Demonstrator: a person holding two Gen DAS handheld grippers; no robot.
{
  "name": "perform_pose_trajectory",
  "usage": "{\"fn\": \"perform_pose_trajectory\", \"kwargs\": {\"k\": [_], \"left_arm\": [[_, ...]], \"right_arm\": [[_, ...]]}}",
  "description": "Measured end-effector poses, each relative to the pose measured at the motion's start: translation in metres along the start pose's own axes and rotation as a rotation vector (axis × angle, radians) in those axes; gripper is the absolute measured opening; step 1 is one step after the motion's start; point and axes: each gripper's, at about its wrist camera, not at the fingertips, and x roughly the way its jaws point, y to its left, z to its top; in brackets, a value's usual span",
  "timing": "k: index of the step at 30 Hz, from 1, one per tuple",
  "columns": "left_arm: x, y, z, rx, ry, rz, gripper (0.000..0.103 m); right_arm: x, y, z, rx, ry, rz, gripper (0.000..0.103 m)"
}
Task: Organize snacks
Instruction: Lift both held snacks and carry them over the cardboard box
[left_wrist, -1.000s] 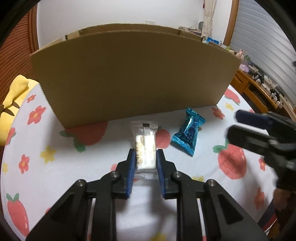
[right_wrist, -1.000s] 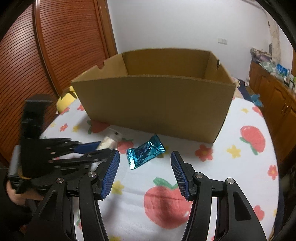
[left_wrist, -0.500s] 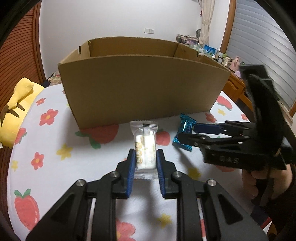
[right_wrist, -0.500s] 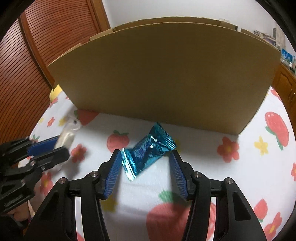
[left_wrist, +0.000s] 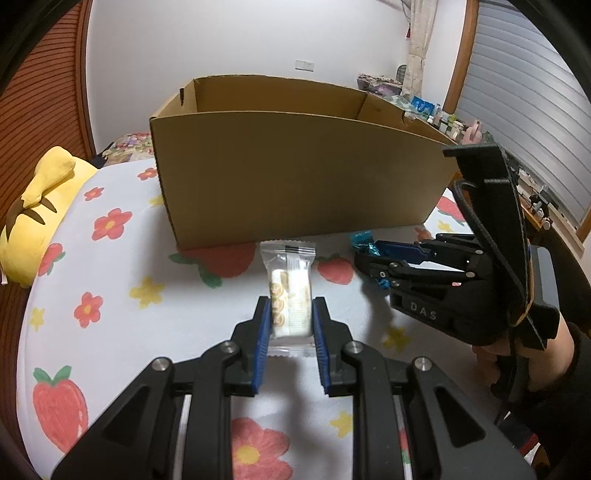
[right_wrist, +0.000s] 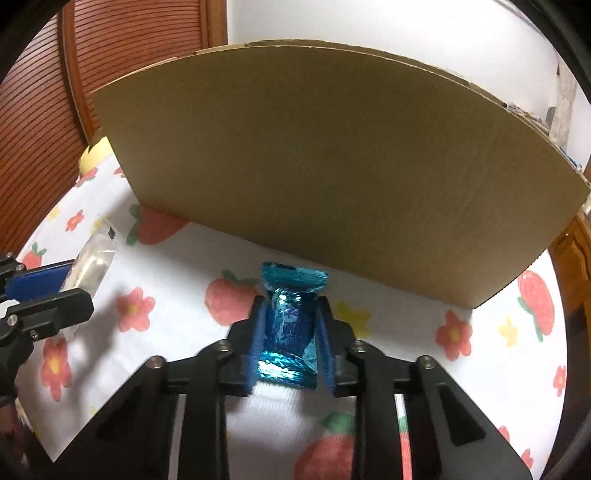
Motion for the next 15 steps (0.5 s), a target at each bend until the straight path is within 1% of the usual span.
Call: {"fn": "perform_pose_trajectory", "kwargs": {"k": [2,10,15], "left_arm": [[-0.001,0.000,0.000,-0.002,-0.002,0.000,0.020],[-0.011,0.000,0.003,-0.002,-0.024,-0.005,0.020],[-0.023,-0.006,0.008,0.019,-0.052,0.001,0.020]], "right_arm": [[-0.002,-0.002,-0.002,0.000,-0.002,0.002,0.018],[-0.014,-0.009,-0.012,0.015,-0.012,0.021,0.018],[-0.029,-0.013,-0.015,0.029,-0.041,0.035,0.018]]}}
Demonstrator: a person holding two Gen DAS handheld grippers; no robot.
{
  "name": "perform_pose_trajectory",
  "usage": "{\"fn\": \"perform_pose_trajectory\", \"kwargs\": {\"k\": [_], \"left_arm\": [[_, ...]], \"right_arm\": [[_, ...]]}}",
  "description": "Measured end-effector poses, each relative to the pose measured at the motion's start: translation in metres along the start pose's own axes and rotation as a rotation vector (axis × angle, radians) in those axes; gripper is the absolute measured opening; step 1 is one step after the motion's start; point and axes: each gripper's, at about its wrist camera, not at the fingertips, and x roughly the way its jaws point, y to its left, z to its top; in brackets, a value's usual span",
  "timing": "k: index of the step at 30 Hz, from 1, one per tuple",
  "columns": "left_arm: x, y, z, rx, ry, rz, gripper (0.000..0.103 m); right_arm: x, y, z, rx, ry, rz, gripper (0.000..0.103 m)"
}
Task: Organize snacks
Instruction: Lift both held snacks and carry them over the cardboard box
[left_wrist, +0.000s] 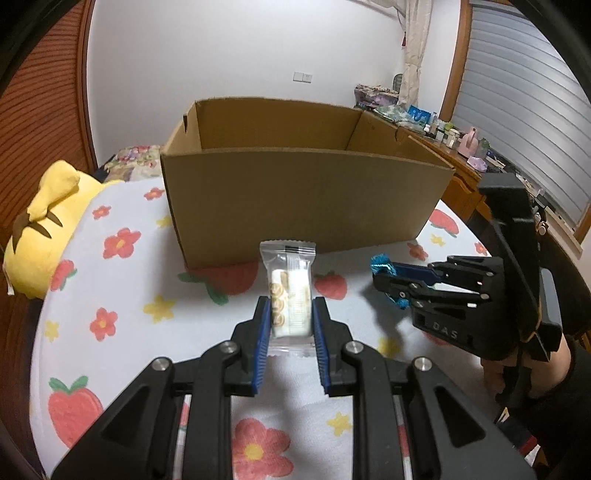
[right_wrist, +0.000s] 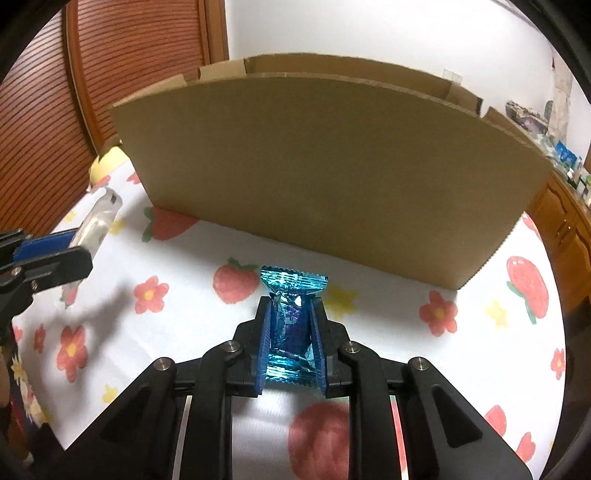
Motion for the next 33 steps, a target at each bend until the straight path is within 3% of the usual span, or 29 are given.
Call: {"fn": "perform_pose_trajectory", "kwargs": {"k": [11,20,33], "left_arm": [[-0.022,-0.014,0.020,0.033,-0.049,-0.010,0.020],[-0.037,-0.020,0.052,0.061,-0.099,-0.012,0.020],[-0.020,-0.007,0.109,0.082,-0.125,-0.006,0.020]], "right_arm": [[-0.049,0.002,0.006,-0.001,-0.095,0.027,0.018],[-0.088,0.010,0.034,-0.040,-0.188,0.036,0.018],[-0.085,0.001,0.085,-0.063,-0.245,0.062,0.018]]}}
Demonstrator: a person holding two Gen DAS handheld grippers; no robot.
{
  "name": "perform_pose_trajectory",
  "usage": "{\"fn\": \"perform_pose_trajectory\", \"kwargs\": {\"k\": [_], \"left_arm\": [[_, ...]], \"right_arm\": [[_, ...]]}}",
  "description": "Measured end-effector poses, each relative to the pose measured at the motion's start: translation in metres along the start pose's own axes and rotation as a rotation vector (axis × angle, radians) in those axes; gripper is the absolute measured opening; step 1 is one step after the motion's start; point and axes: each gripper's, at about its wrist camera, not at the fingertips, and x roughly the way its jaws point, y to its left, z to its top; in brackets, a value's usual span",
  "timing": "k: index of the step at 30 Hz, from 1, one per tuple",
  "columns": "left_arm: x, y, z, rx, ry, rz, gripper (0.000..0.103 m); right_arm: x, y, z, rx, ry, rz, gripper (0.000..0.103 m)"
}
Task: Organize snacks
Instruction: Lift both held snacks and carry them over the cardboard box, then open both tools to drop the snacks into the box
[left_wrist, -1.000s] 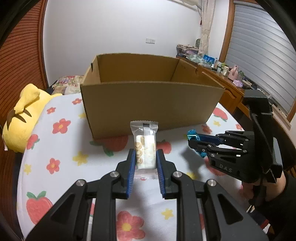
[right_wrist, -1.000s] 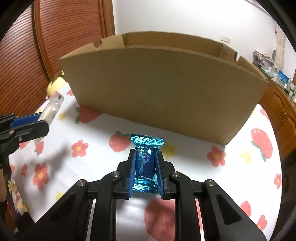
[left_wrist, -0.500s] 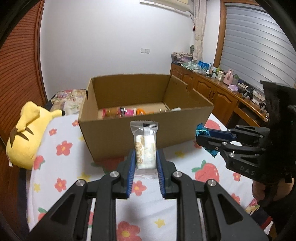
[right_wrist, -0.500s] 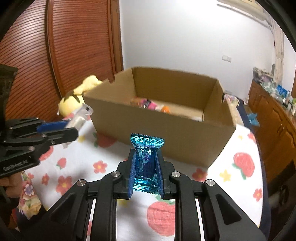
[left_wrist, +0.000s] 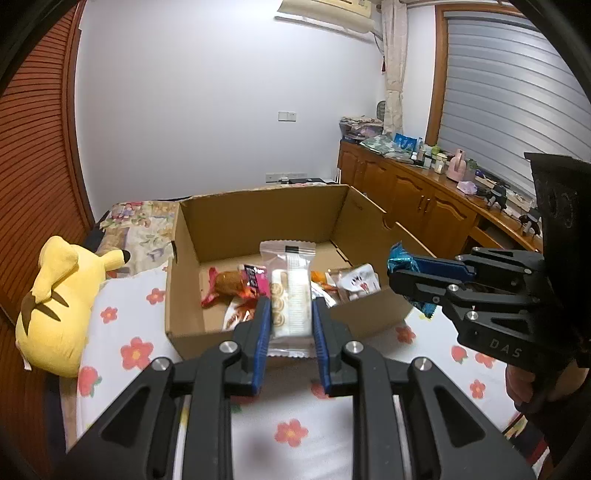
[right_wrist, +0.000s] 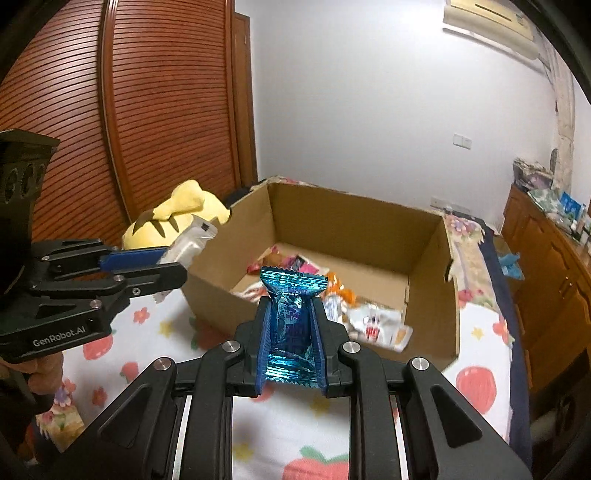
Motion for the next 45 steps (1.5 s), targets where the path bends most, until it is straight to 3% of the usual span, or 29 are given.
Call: {"fn": "perform_pose_trajectory", "kwargs": {"k": [24,27,45], "left_arm": [[0.080,0.020,0.042,0.010,0.069,0.035,0.020],[0.085,0.021,0.046,0.005,0.071,0.042,0.030],[0.081,0.042,0.045,-0.020,0.045,0.087,0.030]], "right_arm": [[0.064,-0.047,0.028,0.037,0.031,0.020,0.018],[0.070,-0.050,0.027,0.048,0.042,0.023,0.018],[0.100,-0.049,0.034,0.070,0.079,0.021,0.023]]}}
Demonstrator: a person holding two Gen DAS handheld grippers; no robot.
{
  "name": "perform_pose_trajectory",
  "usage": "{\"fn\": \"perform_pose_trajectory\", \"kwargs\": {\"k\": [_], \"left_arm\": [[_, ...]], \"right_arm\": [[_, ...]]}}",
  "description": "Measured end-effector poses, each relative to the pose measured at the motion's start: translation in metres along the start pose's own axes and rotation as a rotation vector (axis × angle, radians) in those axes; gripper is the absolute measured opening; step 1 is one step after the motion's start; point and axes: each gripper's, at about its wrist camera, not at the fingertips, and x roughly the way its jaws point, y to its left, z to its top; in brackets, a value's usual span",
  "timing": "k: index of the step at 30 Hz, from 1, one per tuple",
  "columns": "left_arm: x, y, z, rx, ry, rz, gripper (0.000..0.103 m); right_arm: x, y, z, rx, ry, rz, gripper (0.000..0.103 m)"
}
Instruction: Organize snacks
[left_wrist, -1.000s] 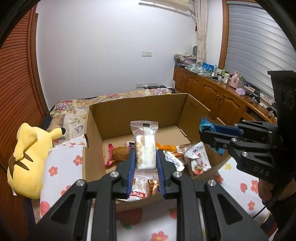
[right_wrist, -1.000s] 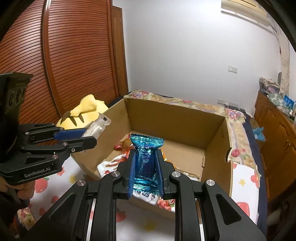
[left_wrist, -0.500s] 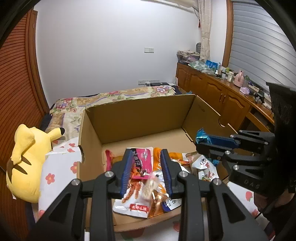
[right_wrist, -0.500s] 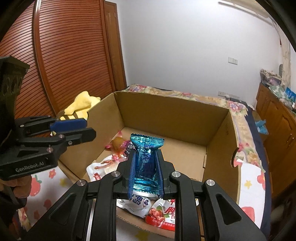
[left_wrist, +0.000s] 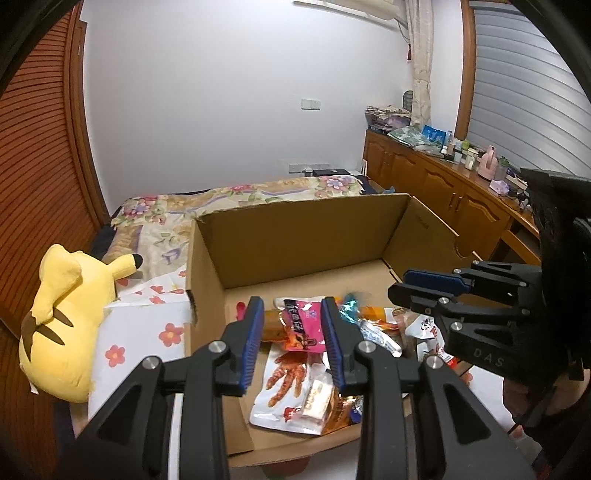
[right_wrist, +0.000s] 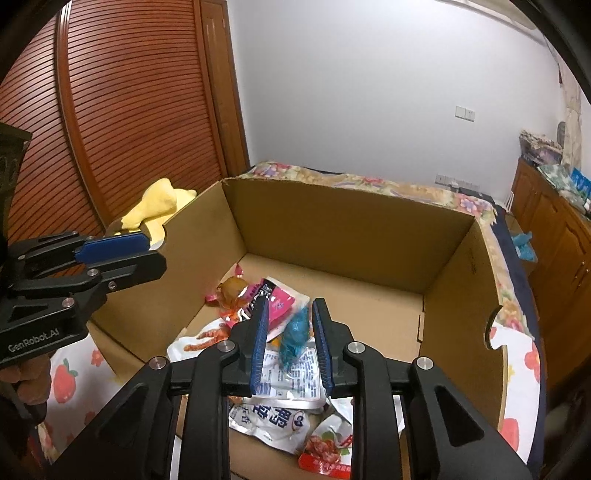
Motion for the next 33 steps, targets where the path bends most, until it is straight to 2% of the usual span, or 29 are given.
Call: {"fn": "perform_pose_trajectory", "kwargs": {"k": [11,18,21,27,29,30,31,33], "left_arm": [[-0.012,0.001,-0.008,0.006,-0.020,0.015,0.031],[-0.037,-0.004,-0.012,0.019,-0.063,0.024,0.043],[-0.050,-0.006,-0.013,0.027,-0.088,0.040,0.050],[-0.074,-0.012,-0.017,0.041,-0.133,0.075,0.053],[-0.083,-0.014,-0.019,0.044,-0.155,0.088,0.057],[-0.087,-0.014,-0.019,0.041,-0.168,0.094,0.063],[-0.090,-0.014,-0.020,0.036,-0.180,0.096,0.075],[-0.101,-0.015,-0.022,0.028,-0.217,0.090,0.084]], "right_arm": [[-0.009,0.004,-0.006,0.002,-0.011,-0.019,0.029],[-0.030,0.009,-0.012,-0.005,-0.046,-0.047,0.036],[-0.041,0.012,-0.014,-0.006,-0.064,-0.057,0.044],[-0.062,0.019,-0.019,-0.001,-0.106,-0.081,0.057],[-0.069,0.020,-0.021,-0.001,-0.119,-0.088,0.062],[-0.074,0.021,-0.022,0.000,-0.129,-0.094,0.064],[-0.077,0.021,-0.023,0.000,-0.136,-0.099,0.068],[-0.085,0.023,-0.024,0.002,-0.155,-0.108,0.073]]}}
